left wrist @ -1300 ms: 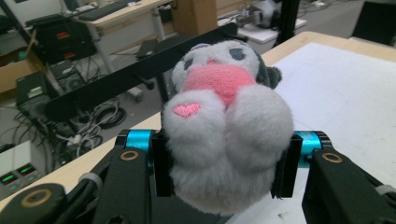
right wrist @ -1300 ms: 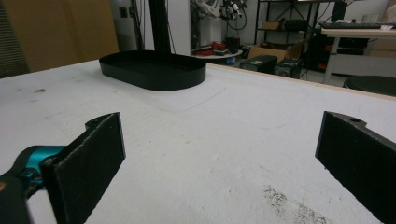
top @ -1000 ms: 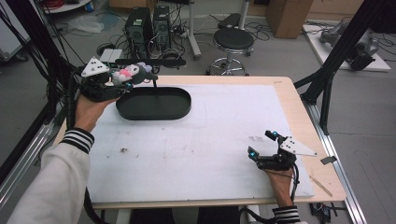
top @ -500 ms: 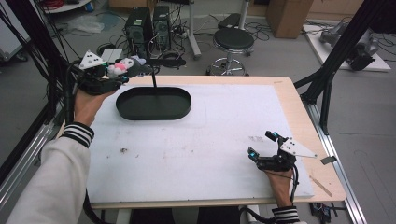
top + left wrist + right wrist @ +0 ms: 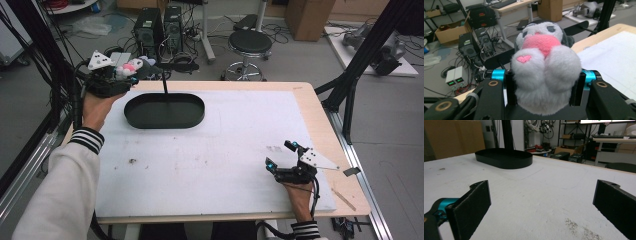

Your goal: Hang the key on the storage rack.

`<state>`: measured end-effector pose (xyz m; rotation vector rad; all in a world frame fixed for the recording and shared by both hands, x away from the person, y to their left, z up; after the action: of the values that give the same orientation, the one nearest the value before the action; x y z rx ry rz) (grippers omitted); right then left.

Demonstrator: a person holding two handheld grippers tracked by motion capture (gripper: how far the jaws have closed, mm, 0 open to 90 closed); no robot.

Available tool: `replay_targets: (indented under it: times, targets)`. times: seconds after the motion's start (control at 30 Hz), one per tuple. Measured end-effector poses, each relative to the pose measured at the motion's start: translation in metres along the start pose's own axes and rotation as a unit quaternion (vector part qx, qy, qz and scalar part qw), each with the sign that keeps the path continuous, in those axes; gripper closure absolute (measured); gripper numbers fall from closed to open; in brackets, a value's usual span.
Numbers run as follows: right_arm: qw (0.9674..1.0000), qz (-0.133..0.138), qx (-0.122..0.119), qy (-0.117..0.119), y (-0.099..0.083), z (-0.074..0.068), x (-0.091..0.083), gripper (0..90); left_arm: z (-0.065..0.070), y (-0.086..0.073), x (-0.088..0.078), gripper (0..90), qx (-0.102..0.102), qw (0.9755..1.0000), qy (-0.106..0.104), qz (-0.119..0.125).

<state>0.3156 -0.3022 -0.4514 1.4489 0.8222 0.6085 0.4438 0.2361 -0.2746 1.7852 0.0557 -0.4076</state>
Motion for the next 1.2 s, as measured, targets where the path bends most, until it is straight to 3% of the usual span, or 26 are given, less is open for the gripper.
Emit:
replay_targets:
  times: [0.5,0.93,1.2]
  targets:
    - [1.0,-0.001,0.0,-0.001,0.0,0.0,0.0,0.4,-0.003,-0.001,0.007,54.3,-0.015,0.9996,0.02,0.011]
    - [1.0,-0.001,0.0,0.0,0.0,0.0,0.0,0.4,-0.001,-0.005,0.007,54.2,-0.003,0.9994,0.029,-0.016]
    - [1.0,-0.001,-0.001,-0.001,0.0,0.0,0.0,0.4,0.0,-0.017,0.003,54.2,0.0,0.9993,0.03,-0.022]
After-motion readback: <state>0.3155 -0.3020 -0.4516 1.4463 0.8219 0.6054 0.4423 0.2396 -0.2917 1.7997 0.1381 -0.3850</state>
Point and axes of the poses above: each handheld gripper's, and its own axes: x roughly forward along the jaws, y roughly out of its top, z roughly to its right, the point moved 2 cm from there along x, roughly forward along the jaws, and after that the axes turned 12 degrees about y, right-handed, at the moved point
